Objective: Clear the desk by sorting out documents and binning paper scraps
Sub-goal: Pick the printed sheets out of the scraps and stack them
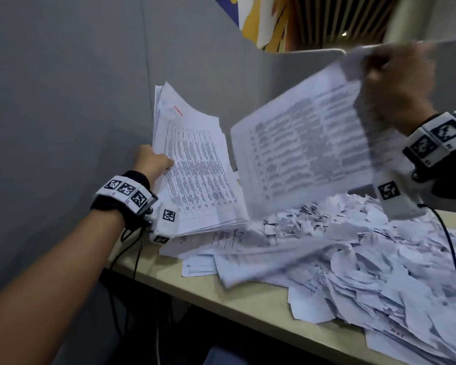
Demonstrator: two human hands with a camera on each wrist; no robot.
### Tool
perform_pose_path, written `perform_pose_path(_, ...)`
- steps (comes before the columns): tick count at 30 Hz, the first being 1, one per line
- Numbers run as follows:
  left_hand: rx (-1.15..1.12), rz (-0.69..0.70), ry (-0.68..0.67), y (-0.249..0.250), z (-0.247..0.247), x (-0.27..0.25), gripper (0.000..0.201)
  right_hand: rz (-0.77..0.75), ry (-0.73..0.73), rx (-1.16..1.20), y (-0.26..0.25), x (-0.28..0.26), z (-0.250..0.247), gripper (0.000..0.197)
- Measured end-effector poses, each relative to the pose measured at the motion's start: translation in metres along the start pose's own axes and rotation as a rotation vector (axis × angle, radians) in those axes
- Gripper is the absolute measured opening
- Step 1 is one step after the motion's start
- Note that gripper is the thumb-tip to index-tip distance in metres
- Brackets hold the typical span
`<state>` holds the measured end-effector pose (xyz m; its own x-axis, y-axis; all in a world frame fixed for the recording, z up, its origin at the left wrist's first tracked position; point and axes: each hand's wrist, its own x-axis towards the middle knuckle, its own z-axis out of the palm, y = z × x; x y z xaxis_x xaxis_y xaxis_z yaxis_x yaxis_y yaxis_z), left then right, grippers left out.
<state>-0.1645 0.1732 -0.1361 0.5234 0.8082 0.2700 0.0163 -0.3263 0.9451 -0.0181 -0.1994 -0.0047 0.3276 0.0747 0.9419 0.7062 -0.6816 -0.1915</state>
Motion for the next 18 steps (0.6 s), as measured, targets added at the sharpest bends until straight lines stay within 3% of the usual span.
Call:
perform_pose_path(2,-0.04,0.012,0.011,0.006,0.005,-0.001,0.033,0.015,0.104,-0.043,-0.002,0.011,-0.01,0.034)
perform_pose_path(5,-0.139,-0.026,-0.034,0.009,0.015,0.002,0.039,-0.092,0.183,-0.044,-0.013,0.014,-0.017,0.028)
perform_pose_path(7,-0.182,-0.071,-0.111,0.006,0.026,0.0,0.042,-0.198,0.218,-0.028,-0.028,0.002,-0.007,0.036)
perform_pose_path(9,-0.241,-0.127,-0.189,0.003,0.041,-0.011,0.03,-0.365,0.271,0.098,-0.053,-0.025,0.008,0.042)
perform_pose_path(10,-0.249,-0.146,-0.204,0.0,0.048,-0.017,0.024,-0.472,0.251,0.15,-0.065,-0.042,0.016,0.036)
perform_pose_path(12,-0.247,-0.165,-0.202,-0.007,0.06,-0.027,0.019,-0.666,0.08,0.212,-0.08,-0.082,0.037,0.022)
perform_pose_path(13,-0.246,-0.178,-0.198,-0.01,0.064,-0.029,0.021,-0.71,-0.061,0.257,-0.084,-0.102,0.045,0.025)
perform_pose_path(16,-0.212,-0.243,-0.201,-0.022,0.075,-0.03,0.034,-0.76,-0.505,0.371,-0.087,-0.152,0.069,0.025)
perform_pose_path(18,-0.251,-0.314,-0.262,-0.026,0.079,-0.036,0.035,-0.753,-0.661,0.423,-0.087,-0.175,0.077,0.028)
